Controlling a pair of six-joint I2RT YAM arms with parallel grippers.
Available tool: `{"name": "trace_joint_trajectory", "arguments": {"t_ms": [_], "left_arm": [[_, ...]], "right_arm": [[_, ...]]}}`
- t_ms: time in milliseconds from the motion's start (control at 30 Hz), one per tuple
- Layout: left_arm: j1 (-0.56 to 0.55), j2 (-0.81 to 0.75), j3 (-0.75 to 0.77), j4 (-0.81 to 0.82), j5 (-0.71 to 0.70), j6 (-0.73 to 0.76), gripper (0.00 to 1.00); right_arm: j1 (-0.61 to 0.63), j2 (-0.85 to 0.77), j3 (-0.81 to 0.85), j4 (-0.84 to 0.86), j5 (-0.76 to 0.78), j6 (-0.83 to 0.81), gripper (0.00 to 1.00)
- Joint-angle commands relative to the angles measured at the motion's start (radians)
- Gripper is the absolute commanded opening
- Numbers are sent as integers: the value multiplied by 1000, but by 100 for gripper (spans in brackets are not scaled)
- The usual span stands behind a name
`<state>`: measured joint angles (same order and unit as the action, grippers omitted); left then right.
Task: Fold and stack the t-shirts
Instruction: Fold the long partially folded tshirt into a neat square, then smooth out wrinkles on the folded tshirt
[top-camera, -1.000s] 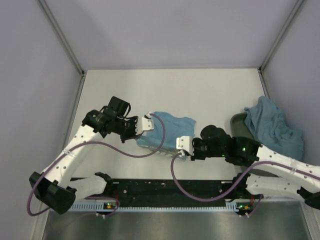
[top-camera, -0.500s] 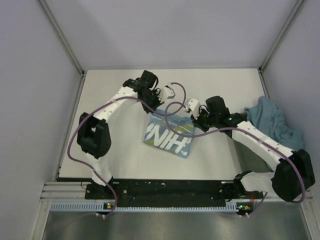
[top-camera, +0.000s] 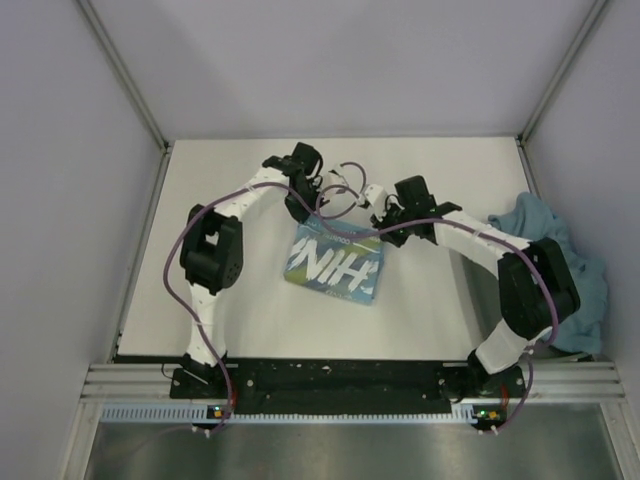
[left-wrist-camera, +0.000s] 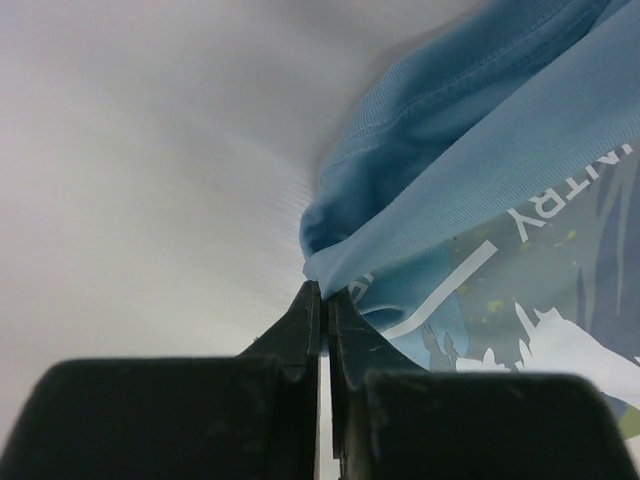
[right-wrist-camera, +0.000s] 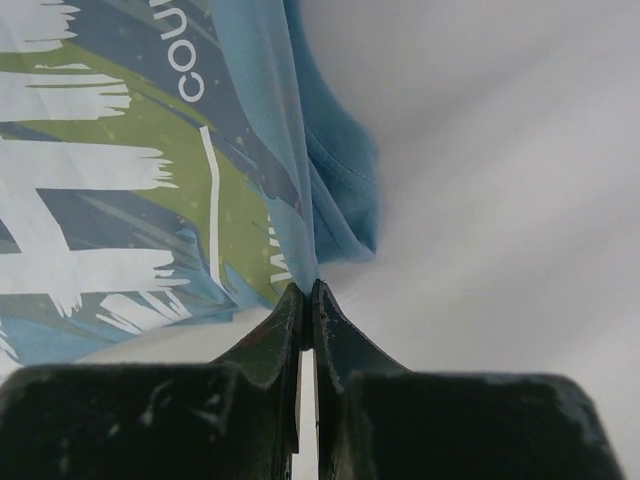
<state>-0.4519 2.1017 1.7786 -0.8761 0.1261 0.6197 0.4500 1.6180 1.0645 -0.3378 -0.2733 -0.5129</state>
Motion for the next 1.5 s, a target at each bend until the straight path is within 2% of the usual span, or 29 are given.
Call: {"name": "trace_joint_trajectory", "arguments": {"t_ms": [0, 67, 100, 133, 267, 367, 433, 500, 533, 600, 633, 700, 800, 900, 1100, 1333, 1467], "left_arm": [[24, 29, 31, 38, -178, 20, 8], [27, 38, 35, 66, -195, -1, 25], [30, 41, 44, 78, -201, -12, 31], [33, 47, 59, 86, -210, -21, 35], [61, 70, 188, 111, -275, -87, 39], [81, 23, 210, 112, -275, -156, 43], [88, -60, 133, 133, -209, -214, 44], [87, -196, -18, 193, -131, -282, 46], [87, -245, -87, 221, -44, -313, 45], [82, -339, -226, 255, 39, -366, 44], [82, -371, -276, 261, 88, -391, 40], [68, -428, -373, 291, 179, -408, 33], [36, -471, -497, 365, 216, -420, 31], [28, -424, -524, 365, 181, -431, 30], [30, -299, -519, 316, 72, -402, 25], [64, -299, -562, 312, -22, -347, 24], [67, -365, -553, 298, -6, -337, 30]], "right_arm": [[-34, 58, 75, 8, 100, 2, 4], [-39, 103, 103, 38, 118, 13, 16], [-42, 133, 126, 58, 146, 26, 23], [-50, 164, 158, 69, 182, 46, 24], [-85, 256, 334, 11, 307, 192, 25], [-88, 218, 400, -73, 303, 316, 29], [-89, 127, 356, -89, 251, 408, 33], [-86, 48, 264, -83, 174, 493, 39], [-86, 14, 220, -70, 128, 542, 40], [-83, -35, 143, -32, 42, 605, 40], [-79, -50, 108, -8, 1, 631, 38], [-68, -75, 53, 95, -107, 681, 31], [-57, -43, 9, 236, -240, 740, 21], [-56, 55, 43, 246, -201, 780, 12], [-71, 232, 86, 232, -104, 836, 6], [-119, 269, 75, 214, -52, 872, 5], [-120, 247, 103, 175, -87, 841, 9]]}}
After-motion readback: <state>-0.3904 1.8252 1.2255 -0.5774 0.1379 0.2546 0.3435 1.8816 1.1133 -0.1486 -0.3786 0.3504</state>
